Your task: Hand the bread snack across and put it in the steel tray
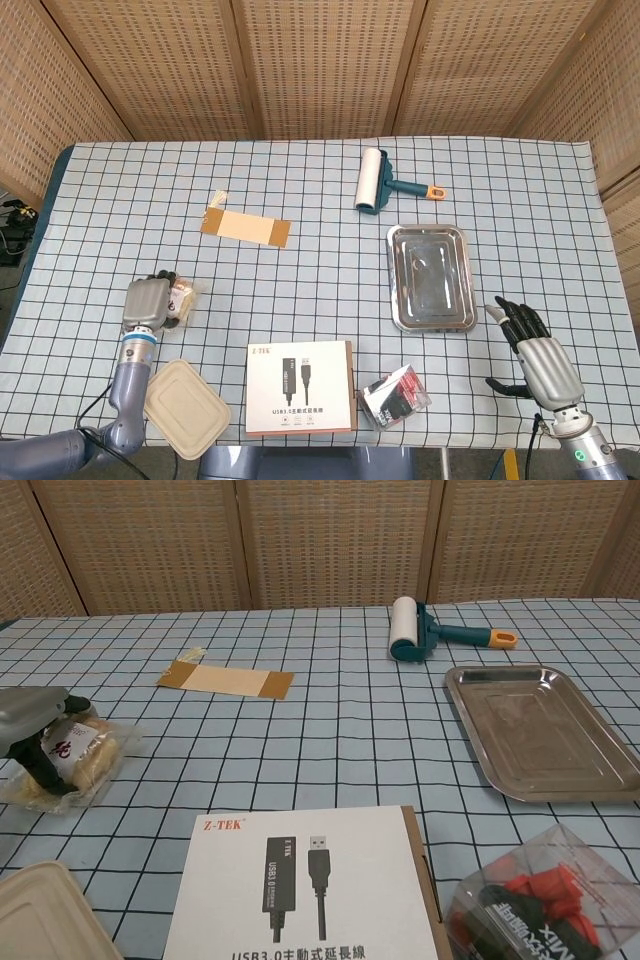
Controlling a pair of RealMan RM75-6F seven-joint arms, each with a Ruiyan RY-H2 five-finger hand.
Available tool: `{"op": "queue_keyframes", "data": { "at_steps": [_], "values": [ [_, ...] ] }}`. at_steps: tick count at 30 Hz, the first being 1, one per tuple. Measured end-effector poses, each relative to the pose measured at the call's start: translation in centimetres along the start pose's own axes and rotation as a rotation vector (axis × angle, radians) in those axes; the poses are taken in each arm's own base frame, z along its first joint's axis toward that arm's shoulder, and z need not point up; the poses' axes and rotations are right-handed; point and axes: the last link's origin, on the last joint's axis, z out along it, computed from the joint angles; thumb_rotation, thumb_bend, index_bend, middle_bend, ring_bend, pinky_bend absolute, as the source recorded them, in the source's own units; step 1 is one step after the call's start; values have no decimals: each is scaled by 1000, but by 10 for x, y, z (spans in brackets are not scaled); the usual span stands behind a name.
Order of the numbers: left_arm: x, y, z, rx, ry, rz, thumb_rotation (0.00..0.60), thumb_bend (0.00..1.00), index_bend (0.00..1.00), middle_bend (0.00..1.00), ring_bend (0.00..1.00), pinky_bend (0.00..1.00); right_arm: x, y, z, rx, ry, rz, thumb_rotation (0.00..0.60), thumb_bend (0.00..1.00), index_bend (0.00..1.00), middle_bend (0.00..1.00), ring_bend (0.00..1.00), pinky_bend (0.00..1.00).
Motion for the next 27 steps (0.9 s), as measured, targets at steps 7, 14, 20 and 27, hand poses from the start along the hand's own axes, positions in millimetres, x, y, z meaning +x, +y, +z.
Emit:
{"op": "queue_keyframes", "data": {
  "at_steps": [7,14,20,27],
  "values": [
    [17,12,-4,-52,51,-48,600,459,617,331,350,412,1,4,1,-16,-1,11,600,97,22,0,0,0],
    [38,42,-1,-138,96,-63,600,457,617,331,350,411,6,9,3,-36,12,28,600,96,21,0,0,0],
    [62,102,9,-285,175,-57,600,451,617,331,350,409,16,20,6,-79,45,54,600,97,21,0,0,0],
    [87,193,21,-431,229,-35,600,438,596,299,344,386,22,32,10,-119,57,66,600,97,20,0,0,0]
  ]
}}
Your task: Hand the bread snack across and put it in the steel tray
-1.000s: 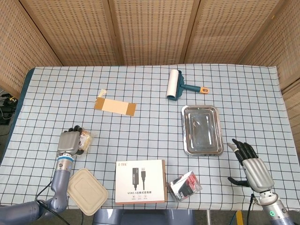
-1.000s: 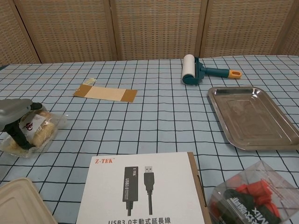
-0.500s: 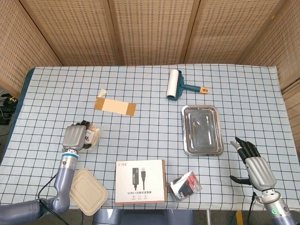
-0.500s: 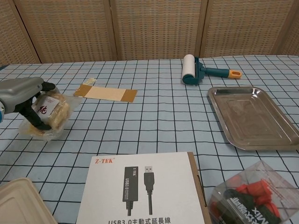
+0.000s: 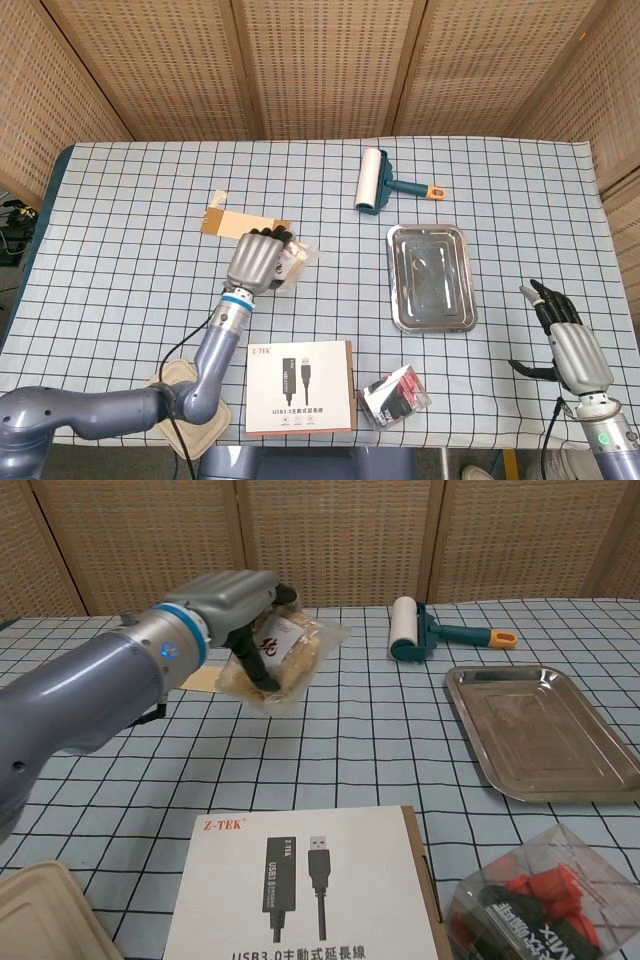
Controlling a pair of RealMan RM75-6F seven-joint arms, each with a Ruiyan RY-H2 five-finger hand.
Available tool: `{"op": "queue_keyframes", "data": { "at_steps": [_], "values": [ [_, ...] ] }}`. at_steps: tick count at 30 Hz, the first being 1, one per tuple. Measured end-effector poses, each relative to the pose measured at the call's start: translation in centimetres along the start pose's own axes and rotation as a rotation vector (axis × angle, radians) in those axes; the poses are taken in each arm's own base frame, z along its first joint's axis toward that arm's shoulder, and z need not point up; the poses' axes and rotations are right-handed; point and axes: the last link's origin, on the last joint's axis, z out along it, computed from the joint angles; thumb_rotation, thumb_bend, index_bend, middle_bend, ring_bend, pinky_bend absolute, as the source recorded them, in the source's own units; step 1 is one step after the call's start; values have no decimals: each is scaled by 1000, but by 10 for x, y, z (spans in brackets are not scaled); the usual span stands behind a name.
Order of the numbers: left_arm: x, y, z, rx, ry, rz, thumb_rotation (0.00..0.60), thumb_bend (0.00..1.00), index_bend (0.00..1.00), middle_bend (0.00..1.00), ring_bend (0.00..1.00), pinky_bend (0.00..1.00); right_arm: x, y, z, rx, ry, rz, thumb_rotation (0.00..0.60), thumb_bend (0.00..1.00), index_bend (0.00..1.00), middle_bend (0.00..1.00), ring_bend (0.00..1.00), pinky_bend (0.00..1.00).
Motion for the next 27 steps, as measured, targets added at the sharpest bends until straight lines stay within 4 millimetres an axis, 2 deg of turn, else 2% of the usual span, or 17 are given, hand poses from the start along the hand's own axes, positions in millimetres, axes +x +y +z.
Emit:
{"op": "queue_keyframes", "data": {
  "at_steps": [5,8,10,12,14,16,20,27],
  "values": [
    [-3,35,28,-45,-8,19,600,419,537,220,281,303,5,5,3,-17,14,9,600,97,13,0,0,0],
    [-6,55,40,-75,-13,26,600,400,465,157,212,246,8,10,4,-30,27,16,600,96,12,0,0,0],
    [-8,69,47,-102,-13,23,600,310,324,57,91,130,10,14,4,-44,30,21,600,96,12,0,0,0],
    [-9,81,52,-132,-11,18,600,201,169,2,8,24,11,16,4,-55,28,24,600,96,12,0,0,0],
    [-9,88,53,-157,-7,18,600,136,63,0,0,0,11,17,5,-61,27,24,600,97,11,0,0,0],
    [-9,90,52,-173,-5,13,600,105,11,0,0,0,11,17,5,-60,27,23,600,96,10,0,0,0],
    [-3,84,47,-182,5,5,600,93,0,0,0,0,10,16,5,-58,22,19,600,96,9,0,0,0],
    [13,49,30,-156,32,-8,600,92,0,0,0,0,6,14,5,-54,13,4,600,97,9,0,0,0]
  ]
}}
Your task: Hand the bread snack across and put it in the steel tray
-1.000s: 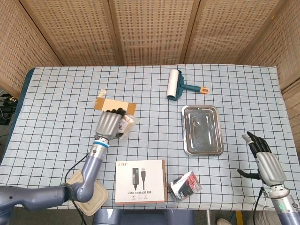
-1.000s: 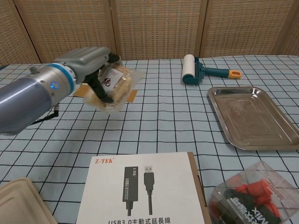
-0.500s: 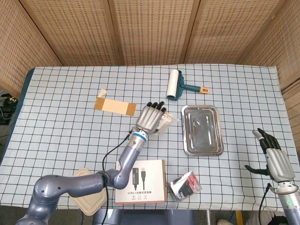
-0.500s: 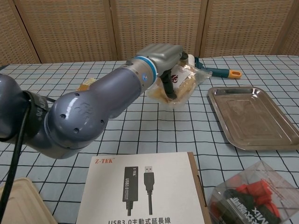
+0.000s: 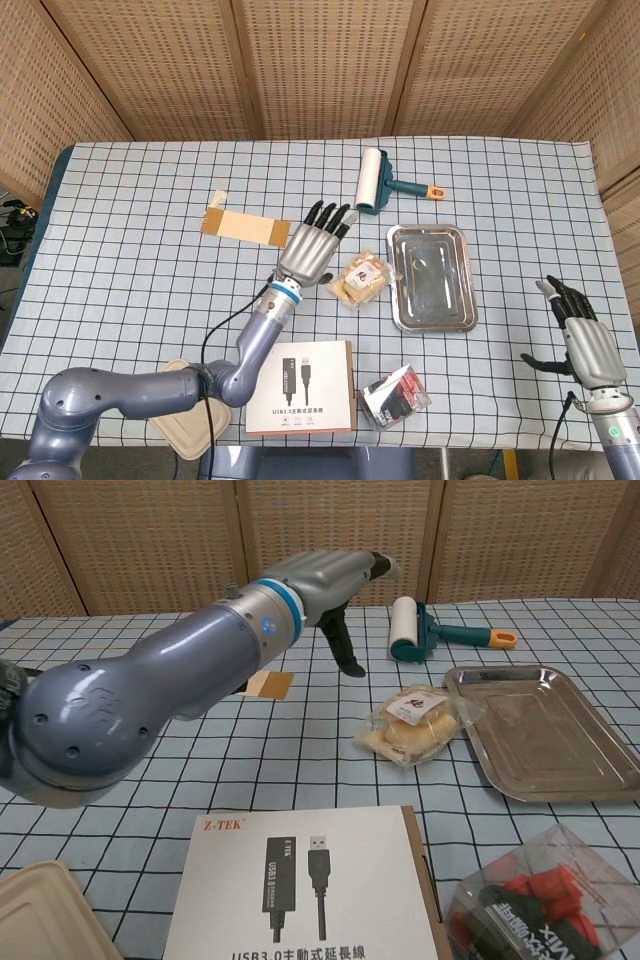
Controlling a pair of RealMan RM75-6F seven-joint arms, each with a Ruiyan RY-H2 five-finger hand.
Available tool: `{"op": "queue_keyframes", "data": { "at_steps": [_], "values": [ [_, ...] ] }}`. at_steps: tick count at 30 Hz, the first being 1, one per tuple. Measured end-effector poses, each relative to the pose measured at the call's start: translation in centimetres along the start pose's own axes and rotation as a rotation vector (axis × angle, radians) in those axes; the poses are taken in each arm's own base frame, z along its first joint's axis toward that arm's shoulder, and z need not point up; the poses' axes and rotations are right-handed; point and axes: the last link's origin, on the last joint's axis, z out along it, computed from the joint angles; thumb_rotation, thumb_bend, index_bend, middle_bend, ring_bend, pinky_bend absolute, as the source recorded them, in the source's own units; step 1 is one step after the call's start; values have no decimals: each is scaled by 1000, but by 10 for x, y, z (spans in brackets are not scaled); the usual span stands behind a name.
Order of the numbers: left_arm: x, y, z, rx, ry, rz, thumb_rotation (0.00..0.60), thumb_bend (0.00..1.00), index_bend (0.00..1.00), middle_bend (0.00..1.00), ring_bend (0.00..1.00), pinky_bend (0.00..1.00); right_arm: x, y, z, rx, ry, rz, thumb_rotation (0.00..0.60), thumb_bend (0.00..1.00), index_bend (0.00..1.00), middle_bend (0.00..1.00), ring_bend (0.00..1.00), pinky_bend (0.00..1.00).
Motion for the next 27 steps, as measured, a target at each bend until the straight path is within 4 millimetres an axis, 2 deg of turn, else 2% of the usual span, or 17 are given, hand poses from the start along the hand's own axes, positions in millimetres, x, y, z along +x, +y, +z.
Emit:
{"op": "queue_keyframes", "data": {
  "at_steps": [5,8,14,18,21,24,27],
  "values": [
    [14,-31,-29,27,11,-15,600,92,0,0,0,0,-4,-2,0,3,-6,-21,600,96,9,0,0,0],
    [22,-60,-57,62,29,-5,600,92,0,0,0,0,-7,-4,1,6,-9,-34,600,97,9,0,0,0],
    [36,-123,-127,176,72,43,600,92,0,0,0,0,-11,-8,5,5,-9,-53,600,96,9,0,0,0],
    [44,-164,-183,271,93,58,600,92,0,0,0,0,-15,-10,10,-2,-12,-56,600,96,9,0,0,0],
    [49,-188,-222,332,120,61,600,92,0,0,0,0,-18,-15,17,7,-15,-69,600,96,9,0,0,0],
    [50,-204,-256,384,142,41,600,92,0,0,0,0,-20,-25,28,29,-17,-79,600,96,9,0,0,0],
    [55,-220,-286,446,157,37,600,92,0,0,0,0,-20,-48,48,92,-10,-94,600,96,9,0,0,0]
  ]
}}
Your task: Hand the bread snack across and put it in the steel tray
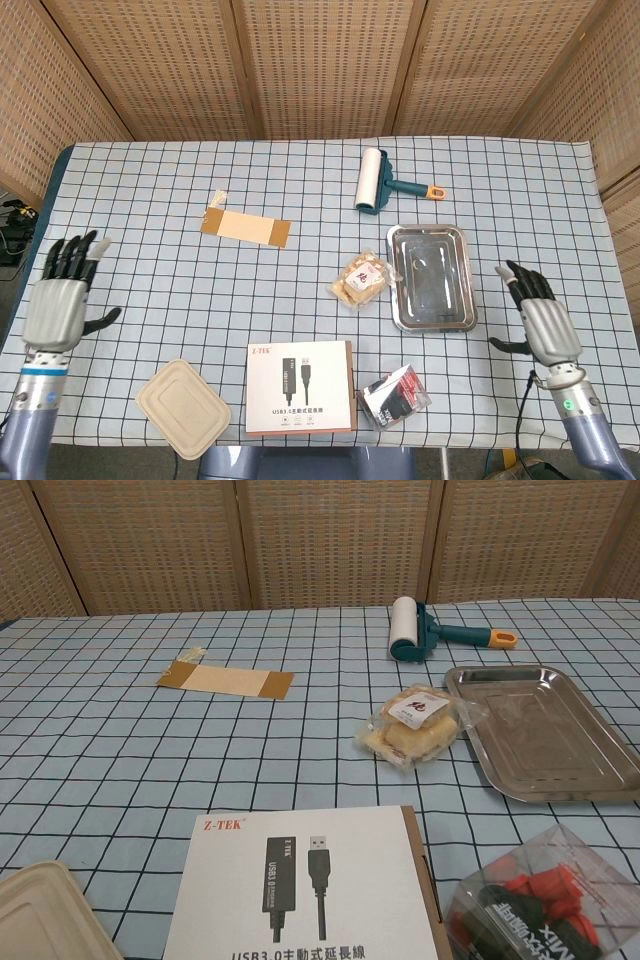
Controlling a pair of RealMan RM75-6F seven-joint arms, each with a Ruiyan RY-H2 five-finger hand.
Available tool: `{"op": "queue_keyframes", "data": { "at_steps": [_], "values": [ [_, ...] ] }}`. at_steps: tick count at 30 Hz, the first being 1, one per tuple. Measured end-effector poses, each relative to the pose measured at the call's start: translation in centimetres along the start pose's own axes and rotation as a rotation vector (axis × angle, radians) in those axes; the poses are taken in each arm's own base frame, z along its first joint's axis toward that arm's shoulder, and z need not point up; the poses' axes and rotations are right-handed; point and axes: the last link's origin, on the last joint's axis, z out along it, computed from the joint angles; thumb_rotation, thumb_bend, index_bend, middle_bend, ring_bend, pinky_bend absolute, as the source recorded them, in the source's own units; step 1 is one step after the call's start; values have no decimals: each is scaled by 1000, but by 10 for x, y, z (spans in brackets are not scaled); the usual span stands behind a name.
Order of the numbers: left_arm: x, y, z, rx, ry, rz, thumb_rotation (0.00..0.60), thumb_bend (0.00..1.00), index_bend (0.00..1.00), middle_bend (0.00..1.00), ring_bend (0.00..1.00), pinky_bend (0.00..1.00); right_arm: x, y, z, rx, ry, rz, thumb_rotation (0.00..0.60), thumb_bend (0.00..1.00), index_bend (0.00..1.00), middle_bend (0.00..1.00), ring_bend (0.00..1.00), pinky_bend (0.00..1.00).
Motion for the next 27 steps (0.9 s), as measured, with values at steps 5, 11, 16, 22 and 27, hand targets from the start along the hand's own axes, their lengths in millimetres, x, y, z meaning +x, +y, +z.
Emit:
{"op": "queue_keyframes", "data": {
  "at_steps": [5,11,16,22,27],
  "values": [
    [9,-15,-8,16,20,-48,600,92,0,0,0,0,-1,-48,41,92,-7,-58,600,96,8,0,0,0],
    [13,-25,-7,30,9,-78,600,92,0,0,0,0,-30,-119,83,210,-110,-72,600,97,10,0,0,0],
    [12,-28,-5,26,-9,-91,600,92,0,0,0,0,-62,-153,103,251,-199,-102,600,99,43,0,0,0],
    [10,-27,-5,10,-27,-99,600,92,0,0,0,0,-82,-162,124,240,-245,-167,600,99,69,0,0,0],
    [10,-28,-3,14,-30,-105,600,92,0,0,0,0,-92,-159,136,213,-277,-207,600,98,84,0,0,0]
  ]
}}
